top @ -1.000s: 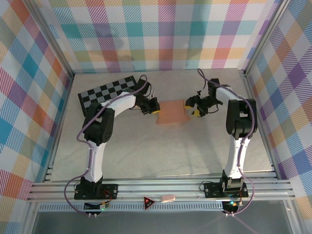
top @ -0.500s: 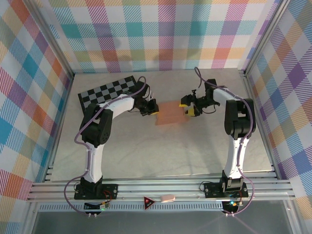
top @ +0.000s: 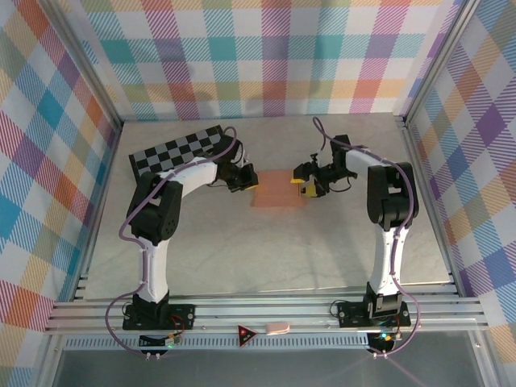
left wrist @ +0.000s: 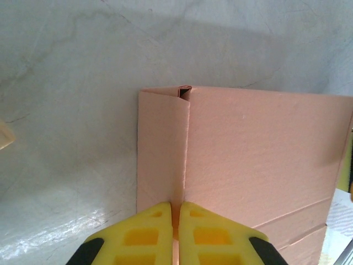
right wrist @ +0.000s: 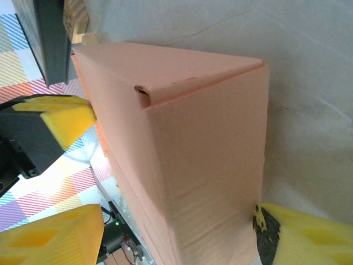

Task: Fold the paper box

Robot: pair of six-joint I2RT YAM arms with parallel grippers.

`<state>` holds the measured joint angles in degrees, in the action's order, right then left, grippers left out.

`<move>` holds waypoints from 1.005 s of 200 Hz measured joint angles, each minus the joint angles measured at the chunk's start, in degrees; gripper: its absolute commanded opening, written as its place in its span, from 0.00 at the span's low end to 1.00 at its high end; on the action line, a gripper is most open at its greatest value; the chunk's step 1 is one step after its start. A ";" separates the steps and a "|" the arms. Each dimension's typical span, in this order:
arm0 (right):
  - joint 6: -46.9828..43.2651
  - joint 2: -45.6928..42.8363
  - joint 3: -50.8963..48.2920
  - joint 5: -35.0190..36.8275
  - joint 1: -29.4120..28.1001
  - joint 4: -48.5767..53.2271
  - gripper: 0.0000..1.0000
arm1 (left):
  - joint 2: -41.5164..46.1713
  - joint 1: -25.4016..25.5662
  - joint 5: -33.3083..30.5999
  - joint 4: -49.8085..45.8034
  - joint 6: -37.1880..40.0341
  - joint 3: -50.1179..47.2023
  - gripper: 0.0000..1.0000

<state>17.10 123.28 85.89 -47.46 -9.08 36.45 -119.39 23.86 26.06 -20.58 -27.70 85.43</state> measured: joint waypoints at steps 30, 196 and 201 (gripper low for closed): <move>0.02 -0.13 -2.32 -0.57 0.31 -1.01 0.75 | 0.57 -0.07 -0.39 0.24 0.13 -0.94 0.08; 19.91 -0.35 -5.88 -7.76 -1.75 -14.80 0.49 | 16.68 1.55 -12.83 1.79 8.92 -10.05 0.49; 21.03 -0.81 -6.45 -8.09 -1.51 -14.75 0.49 | 18.86 2.27 -13.57 3.10 10.97 -10.82 0.50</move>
<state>38.13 122.48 79.44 -55.55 -10.59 21.69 -100.53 26.13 12.49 -17.47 -16.73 74.61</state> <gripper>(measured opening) 0.501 0.493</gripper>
